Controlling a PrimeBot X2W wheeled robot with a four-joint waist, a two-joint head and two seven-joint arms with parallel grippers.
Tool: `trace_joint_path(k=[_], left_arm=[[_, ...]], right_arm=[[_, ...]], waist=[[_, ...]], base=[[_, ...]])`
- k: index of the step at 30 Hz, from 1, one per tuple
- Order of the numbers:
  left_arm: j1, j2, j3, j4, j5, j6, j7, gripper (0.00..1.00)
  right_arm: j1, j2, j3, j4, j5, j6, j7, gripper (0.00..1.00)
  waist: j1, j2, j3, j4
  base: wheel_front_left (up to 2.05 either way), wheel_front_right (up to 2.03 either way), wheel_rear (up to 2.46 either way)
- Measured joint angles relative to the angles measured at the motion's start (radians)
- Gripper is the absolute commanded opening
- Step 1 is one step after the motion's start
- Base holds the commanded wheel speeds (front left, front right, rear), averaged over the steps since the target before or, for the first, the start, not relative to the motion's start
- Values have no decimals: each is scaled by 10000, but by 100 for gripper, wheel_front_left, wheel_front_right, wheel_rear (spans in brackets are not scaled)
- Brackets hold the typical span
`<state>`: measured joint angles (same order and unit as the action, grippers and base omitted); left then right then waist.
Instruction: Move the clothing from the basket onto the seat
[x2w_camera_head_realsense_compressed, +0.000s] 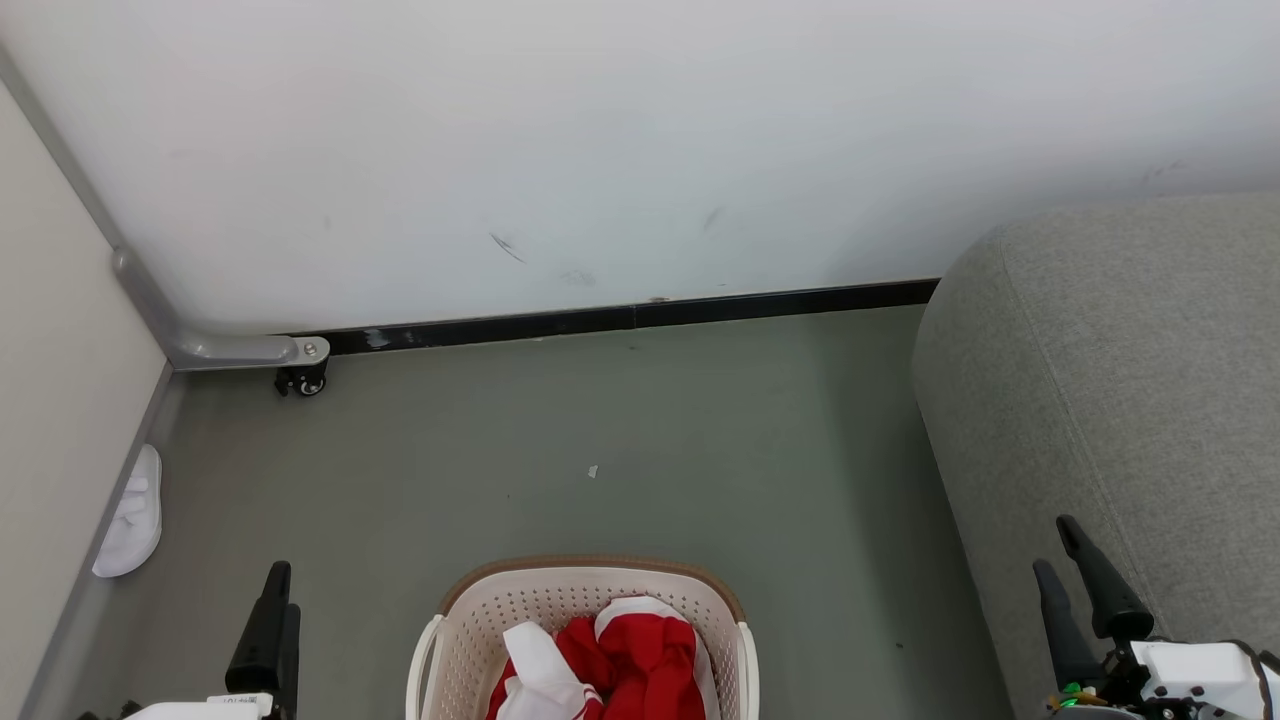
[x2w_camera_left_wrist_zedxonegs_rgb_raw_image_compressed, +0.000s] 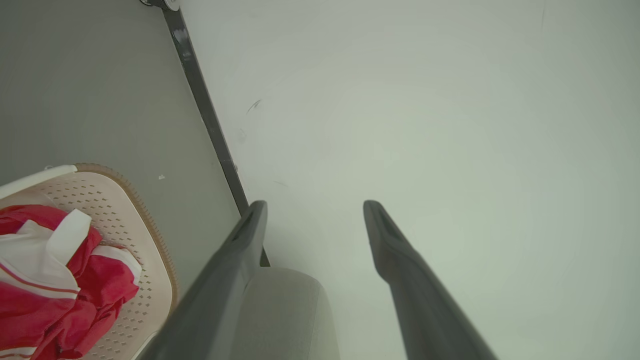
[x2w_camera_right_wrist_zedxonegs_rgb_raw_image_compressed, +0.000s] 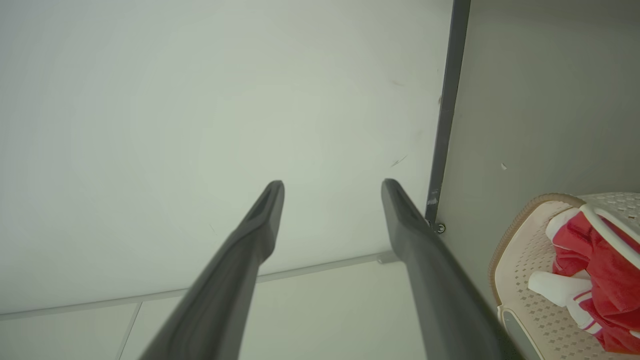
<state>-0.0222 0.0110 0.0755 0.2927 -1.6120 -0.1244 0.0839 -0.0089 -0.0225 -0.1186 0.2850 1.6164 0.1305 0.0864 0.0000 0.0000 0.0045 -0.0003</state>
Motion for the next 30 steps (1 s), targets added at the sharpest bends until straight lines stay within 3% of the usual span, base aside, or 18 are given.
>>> trace_joint_path(k=[8,23,30], left_arm=[[-20,6,-56,-270,426,0,-334,100],[-115,464,-499,-700,1787,0,-920,100],[-115,731,-736,-755,2681,0,-1210,100]], right_arm=[[-24,-8,56,-339,-222,0,-263,100],[-221,-360,556,-811,-1440,0,-882,100],[-244,-769,984,-926,-2583,0,-1221,100]], waist=[[9,0,7,-1],[136,0,-66,-3],[170,0,-115,-9]], base=[[0,0,0],[0,0,0],[0,0,0]])
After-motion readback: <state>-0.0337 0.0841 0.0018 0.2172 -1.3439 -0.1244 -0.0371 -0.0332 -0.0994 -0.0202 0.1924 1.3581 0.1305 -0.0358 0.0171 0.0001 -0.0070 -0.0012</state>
